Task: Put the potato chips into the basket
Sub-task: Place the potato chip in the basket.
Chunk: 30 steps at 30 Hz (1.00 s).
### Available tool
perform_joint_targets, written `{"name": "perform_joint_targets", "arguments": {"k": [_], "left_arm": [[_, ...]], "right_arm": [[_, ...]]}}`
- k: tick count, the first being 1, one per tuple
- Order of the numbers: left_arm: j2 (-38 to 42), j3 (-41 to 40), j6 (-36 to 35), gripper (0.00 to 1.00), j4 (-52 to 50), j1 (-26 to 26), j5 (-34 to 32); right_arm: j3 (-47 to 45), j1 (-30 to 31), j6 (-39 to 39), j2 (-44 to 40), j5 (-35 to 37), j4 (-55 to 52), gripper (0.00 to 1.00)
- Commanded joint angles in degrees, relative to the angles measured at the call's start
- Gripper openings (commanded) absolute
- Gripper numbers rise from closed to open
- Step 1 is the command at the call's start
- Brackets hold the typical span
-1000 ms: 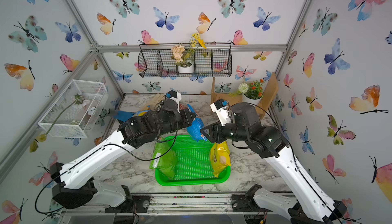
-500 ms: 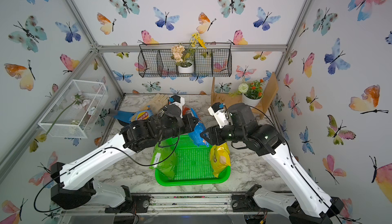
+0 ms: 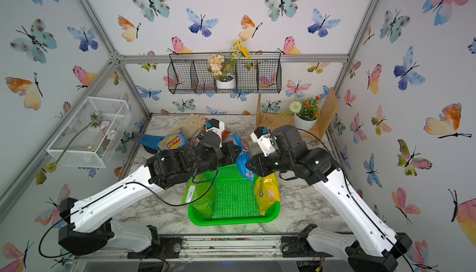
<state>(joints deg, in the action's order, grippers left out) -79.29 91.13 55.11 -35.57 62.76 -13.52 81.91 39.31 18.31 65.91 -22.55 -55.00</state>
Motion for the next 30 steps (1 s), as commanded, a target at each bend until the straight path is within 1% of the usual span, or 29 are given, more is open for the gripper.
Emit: {"name": "perform_joint_targets", "arguments": {"k": [1,10,11,13,14,15,17,21,24,25,28,30], "left_arm": [[2.5,-0.49,0.46,0.0,2.47,0.29,-2.47],[3.52,-2.02,0.87,0.0,3.62,0.35,-1.93],[3.82,-2.27,0.85,0.05,3.56,0.42,-2.16],[4.68,-3.08,0.81,0.19,3.38,0.43,-2.77],[5.24,-3.61,0.87,0.31,3.1,0.45,-3.31],[5.81,-4.26,0.9,0.39,2.83,0.45,-3.81],[6.95,-5.62,0.95,0.48,2.22,0.47,-4.76],[9.42,-9.08,1.31,0.59,1.58,0.4,-7.13],[10.83,-11.69,1.4,0.6,0.56,0.44,-8.58],[11.18,-12.86,1.49,0.58,0.46,0.46,-8.72],[11.52,-16.66,2.16,0.52,0.89,0.71,-7.81],[11.06,-19.86,3.02,0.44,1.44,1.42,-7.13]], "right_arm": [[-0.25,0.11,-0.2,0.25,-1.24,-0.55,0.27],[-0.95,0.11,1.22,0.3,-2.15,0.72,0.08],[-1.13,0.07,1.82,0.19,-2.67,1.56,0.06],[-1.39,0.09,3.13,-0.08,-4.05,2.77,0.02],[-1.53,0.07,3.92,-0.23,-4.8,3.34,0.02],[-1.71,0.07,4.63,-0.32,-5.73,3.78,0.02],[-2.13,0.07,5.93,-0.72,-7.08,4.29,0.02],[-3.25,0.07,8.01,-1.89,-8.17,4.51,0.02],[-4.82,0.07,9.37,-3.25,-8.65,4.46,0.02],[-5.65,0.07,9.72,-3.94,-8.47,4.58,0.02],[-8.94,0.11,10.43,-6.17,-6.64,5.28,0.02],[-11.77,0.07,10.7,-7.38,-5.98,6.2,0.02]]}}
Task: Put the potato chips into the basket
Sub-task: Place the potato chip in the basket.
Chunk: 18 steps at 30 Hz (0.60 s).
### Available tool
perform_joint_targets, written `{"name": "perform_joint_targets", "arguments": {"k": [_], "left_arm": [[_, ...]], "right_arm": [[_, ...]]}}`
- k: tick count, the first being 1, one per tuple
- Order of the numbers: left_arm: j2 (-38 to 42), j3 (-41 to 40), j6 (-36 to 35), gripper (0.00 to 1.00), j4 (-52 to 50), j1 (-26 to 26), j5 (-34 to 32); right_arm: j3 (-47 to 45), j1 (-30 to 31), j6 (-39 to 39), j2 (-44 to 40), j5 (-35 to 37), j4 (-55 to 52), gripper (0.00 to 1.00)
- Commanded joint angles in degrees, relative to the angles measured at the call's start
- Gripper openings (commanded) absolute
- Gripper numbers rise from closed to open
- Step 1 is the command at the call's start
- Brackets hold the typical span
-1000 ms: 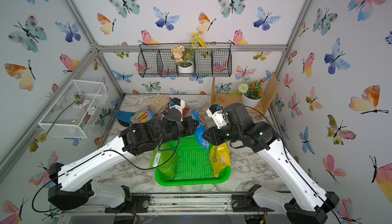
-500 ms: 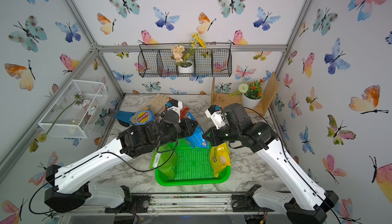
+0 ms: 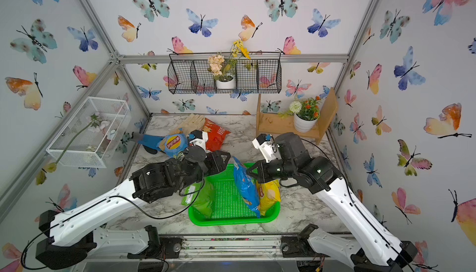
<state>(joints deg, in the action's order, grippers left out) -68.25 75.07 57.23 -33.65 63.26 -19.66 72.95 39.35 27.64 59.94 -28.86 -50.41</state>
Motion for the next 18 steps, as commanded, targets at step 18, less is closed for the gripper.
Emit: {"name": "perform_joint_targets", "arguments": {"k": [18], "left_arm": [[-4.16,0.07,4.28,0.62,-17.28,9.76,-4.6]], "right_arm": [[-1.76,0.02,-5.76,1.45,7.88,-2.69,0.08]]}}
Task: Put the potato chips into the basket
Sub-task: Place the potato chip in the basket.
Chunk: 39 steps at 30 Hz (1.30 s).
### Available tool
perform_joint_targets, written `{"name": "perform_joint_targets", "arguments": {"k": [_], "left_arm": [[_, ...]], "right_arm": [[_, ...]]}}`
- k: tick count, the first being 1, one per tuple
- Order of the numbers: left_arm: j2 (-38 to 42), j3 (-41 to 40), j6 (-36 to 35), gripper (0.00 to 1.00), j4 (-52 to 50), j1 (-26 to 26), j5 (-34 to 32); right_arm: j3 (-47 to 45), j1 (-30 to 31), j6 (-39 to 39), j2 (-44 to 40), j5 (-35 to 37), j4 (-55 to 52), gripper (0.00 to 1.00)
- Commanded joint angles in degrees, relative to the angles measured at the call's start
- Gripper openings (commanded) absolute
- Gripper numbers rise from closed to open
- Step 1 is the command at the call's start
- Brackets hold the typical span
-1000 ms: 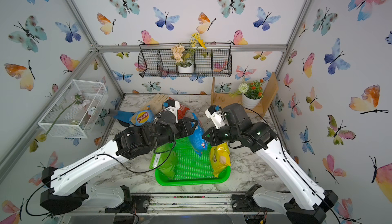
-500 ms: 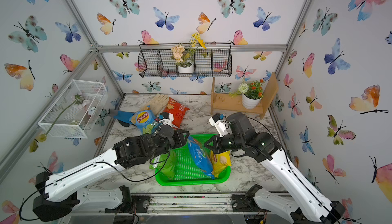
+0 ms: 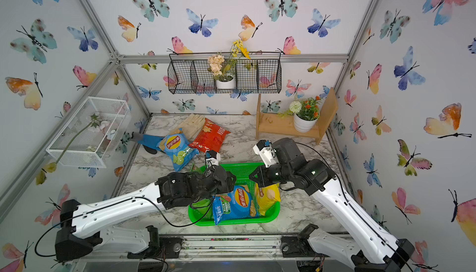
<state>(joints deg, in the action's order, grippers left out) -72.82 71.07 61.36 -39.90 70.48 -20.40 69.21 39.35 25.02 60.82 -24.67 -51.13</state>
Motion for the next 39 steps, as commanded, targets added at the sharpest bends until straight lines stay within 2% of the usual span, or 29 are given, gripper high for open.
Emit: {"name": "perform_joint_targets", "arguments": {"k": [1,4,8,13,27,31,39], "left_arm": [[0.39,5.1,0.9,0.63,-14.3,3.56,-4.06],[1.82,4.66,4.93,0.64,-19.82,7.39,-3.15],[5.48,-1.85,11.81,0.66,-18.48,11.7,-0.35],[8.43,-7.51,18.76,0.7,-16.9,15.44,-1.6],[13.73,-22.77,26.47,0.72,-0.32,15.86,-6.7],[15.83,-26.76,27.56,0.67,3.93,15.88,-7.5],[15.15,-28.22,26.29,0.44,9.99,15.85,-8.87]], "right_arm": [[2.07,0.02,-3.46,0.77,4.19,-1.83,0.11],[2.46,0.02,-4.48,1.58,5.08,-0.83,0.19],[3.11,0.02,-5.32,2.81,6.36,0.48,0.28],[3.47,0.02,-5.74,2.54,6.58,1.18,0.36],[4.86,0.02,-6.91,1.36,7.57,-0.94,0.4],[4.88,0.02,-6.82,1.49,7.09,-0.69,0.41],[4.18,0.02,-6.8,1.46,6.74,-0.06,0.41]]}}
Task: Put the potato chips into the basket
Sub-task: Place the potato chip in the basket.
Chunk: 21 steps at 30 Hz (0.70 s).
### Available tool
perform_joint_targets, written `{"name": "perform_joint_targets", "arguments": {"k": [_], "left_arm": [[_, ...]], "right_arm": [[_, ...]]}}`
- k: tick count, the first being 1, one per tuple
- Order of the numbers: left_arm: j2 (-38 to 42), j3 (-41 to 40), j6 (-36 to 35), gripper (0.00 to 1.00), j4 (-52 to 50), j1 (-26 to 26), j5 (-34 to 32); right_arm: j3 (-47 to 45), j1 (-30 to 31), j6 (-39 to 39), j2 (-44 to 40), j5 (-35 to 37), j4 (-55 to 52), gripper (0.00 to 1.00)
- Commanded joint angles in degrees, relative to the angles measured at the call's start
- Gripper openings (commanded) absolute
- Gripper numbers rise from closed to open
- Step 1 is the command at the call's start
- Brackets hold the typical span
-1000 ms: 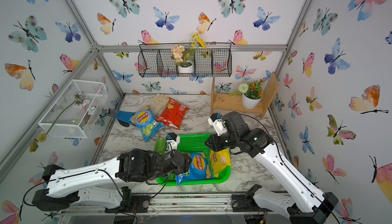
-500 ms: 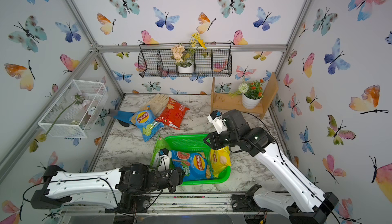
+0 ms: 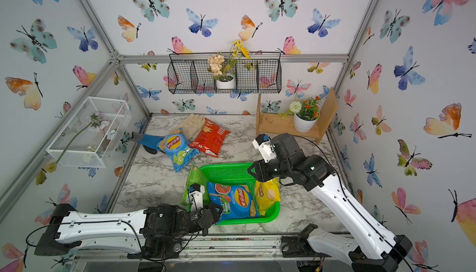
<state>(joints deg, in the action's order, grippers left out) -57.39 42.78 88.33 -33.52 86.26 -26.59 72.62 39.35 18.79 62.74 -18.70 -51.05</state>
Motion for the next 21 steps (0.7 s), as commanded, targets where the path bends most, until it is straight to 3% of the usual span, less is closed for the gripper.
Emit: {"name": "perform_joint_targets", "arguments": {"k": [1,3,7,15,21], "left_arm": [[-0.65,0.3,-0.62,0.4,3.71,0.12,-2.82],[-1.14,0.7,-0.86,0.31,3.65,0.09,-2.9],[-0.82,1.54,-1.22,0.0,3.4,0.12,-4.26],[-1.24,12.54,-9.9,0.0,-6.5,-0.67,-10.32],[-4.66,22.95,-20.95,0.0,-14.68,-5.76,-5.14]], "right_arm": [[0.6,0.02,-0.59,-0.53,0.77,-0.04,0.41],[0.33,0.02,-0.59,-0.58,0.61,0.07,0.41],[-0.32,0.02,-1.18,-0.13,-1.49,0.76,0.41],[-2.45,0.02,-2.83,3.28,-6.97,1.3,0.36],[-5.79,0.11,-2.61,5.01,-9.97,3.82,0.3]]}}
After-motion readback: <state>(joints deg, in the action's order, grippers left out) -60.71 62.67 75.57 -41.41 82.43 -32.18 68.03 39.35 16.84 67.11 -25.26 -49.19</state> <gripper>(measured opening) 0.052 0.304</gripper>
